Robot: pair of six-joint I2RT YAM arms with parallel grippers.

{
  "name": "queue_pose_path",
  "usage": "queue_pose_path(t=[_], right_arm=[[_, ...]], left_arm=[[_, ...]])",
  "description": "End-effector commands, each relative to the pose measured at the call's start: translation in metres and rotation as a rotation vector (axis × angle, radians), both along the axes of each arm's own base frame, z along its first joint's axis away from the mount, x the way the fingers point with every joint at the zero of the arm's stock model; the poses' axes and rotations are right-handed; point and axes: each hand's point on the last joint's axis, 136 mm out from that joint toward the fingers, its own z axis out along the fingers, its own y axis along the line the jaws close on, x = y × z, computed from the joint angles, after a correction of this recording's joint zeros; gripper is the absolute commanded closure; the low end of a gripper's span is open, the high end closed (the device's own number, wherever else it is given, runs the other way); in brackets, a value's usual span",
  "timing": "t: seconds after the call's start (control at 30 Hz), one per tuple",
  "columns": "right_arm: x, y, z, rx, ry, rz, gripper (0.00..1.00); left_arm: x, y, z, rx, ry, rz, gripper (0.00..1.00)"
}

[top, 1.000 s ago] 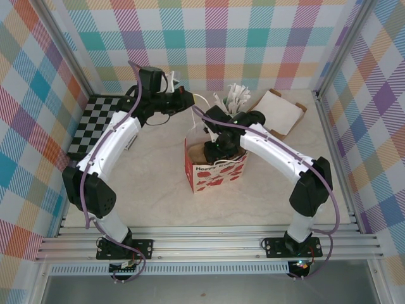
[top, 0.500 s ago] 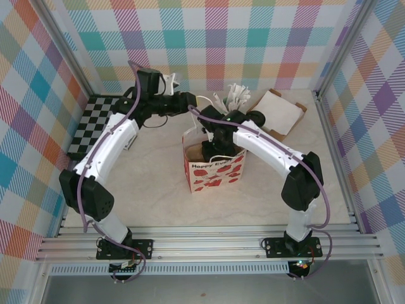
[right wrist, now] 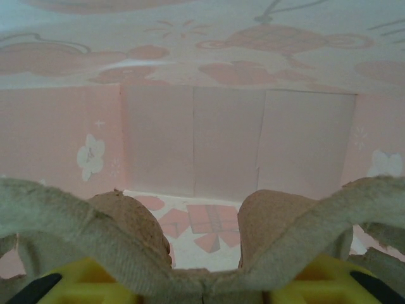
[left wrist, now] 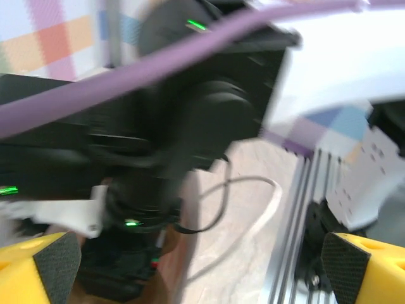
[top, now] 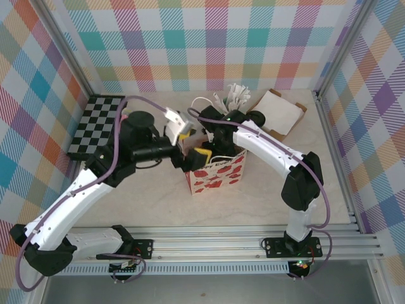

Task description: Pack the takeout coffee

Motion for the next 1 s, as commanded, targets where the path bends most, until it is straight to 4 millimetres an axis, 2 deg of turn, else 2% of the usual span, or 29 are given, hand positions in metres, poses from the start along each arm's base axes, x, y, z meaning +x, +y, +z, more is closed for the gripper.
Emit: queue_pose_path(t=[0.0,0.17,0.23,0.27,0.33,0.43,0.53,0.6,0.83,0.97], right_arm=[[-0.005,0.006,0.006,0.021,0.023,-0.004,0.61],[-0.005,0.007,0.006,0.023,0.026,-0.007,0.61],[-0.004,0.007,0.005,0.02,0.027,-0.008,0.61],[-0.004,0.006,0.005,0.018,0.029,-0.009,0.61],[-0.004,0.006,0.006,0.017,0.031,-0.011,0.61],[-0.005,0.007,0.005,0.012,0.04,-0.017,0.61],[-0.005,0.006,0.002,0.003,0.051,-0.024,0.61],[-0.005,0.006,-0.001,-0.002,0.058,-0.026,0.61],[-0.005,0.005,-0.011,-0.021,0.065,-0.021,0.61],[-0.007,0.004,-0.018,-0.029,0.075,-0.019,0.61]], left_arm=[[-0.003,-0.019,-0.023,0.104,-0.173,-0.068,0.02],[-0.011,-0.04,-0.025,0.085,-0.222,-0.175,0.05],[-0.013,-0.048,-0.028,0.108,-0.223,-0.199,0.11],[-0.013,-0.049,-0.03,0.121,-0.214,-0.208,0.17],[-0.017,-0.051,-0.031,0.133,-0.194,-0.235,0.35],[-0.033,-0.051,-0.029,0.119,-0.172,-0.319,0.6],[-0.045,-0.051,-0.031,0.116,-0.149,-0.379,0.78],[-0.047,-0.051,-0.032,0.116,-0.141,-0.392,0.85],[-0.053,-0.058,-0.028,0.092,-0.121,-0.444,0.92],[-0.056,-0.058,-0.026,0.083,-0.132,-0.463,0.92]])
